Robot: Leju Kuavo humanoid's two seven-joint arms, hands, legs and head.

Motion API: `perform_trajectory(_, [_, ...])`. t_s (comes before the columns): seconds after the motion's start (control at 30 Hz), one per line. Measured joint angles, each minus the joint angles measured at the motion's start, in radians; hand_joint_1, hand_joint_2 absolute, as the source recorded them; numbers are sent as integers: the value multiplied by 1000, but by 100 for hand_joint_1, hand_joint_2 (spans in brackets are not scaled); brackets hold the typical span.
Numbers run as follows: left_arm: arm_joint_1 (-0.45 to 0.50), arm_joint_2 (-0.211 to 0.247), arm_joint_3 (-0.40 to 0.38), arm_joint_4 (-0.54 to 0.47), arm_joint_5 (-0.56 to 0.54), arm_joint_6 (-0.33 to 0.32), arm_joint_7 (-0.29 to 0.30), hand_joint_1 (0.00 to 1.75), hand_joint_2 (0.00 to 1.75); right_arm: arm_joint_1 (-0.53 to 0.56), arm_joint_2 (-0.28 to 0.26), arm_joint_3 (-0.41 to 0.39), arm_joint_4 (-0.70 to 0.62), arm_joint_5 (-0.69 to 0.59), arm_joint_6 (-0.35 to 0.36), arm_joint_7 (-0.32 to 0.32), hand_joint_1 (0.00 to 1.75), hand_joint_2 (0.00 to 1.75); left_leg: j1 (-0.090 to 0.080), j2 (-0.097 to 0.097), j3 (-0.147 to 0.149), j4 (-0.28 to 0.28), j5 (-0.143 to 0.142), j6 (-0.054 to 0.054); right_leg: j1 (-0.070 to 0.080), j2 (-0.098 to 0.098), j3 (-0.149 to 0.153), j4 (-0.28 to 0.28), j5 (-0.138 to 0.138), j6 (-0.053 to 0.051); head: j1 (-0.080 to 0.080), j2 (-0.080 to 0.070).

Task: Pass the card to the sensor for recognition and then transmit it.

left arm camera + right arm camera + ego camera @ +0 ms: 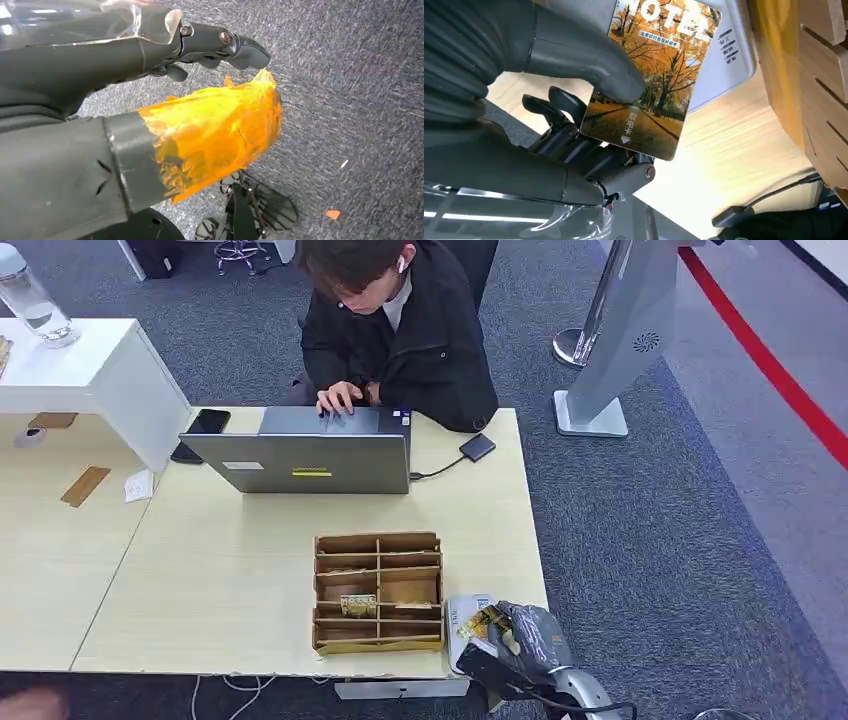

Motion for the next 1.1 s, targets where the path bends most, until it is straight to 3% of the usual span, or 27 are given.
perform_trajectory(1.1, [0,0,16,0,0,-3,0,0,0,-1,2,3,-43,27,-2,-19,175,175,0,0,0,0,0,0,0,0,0,0,0,0,0,0])
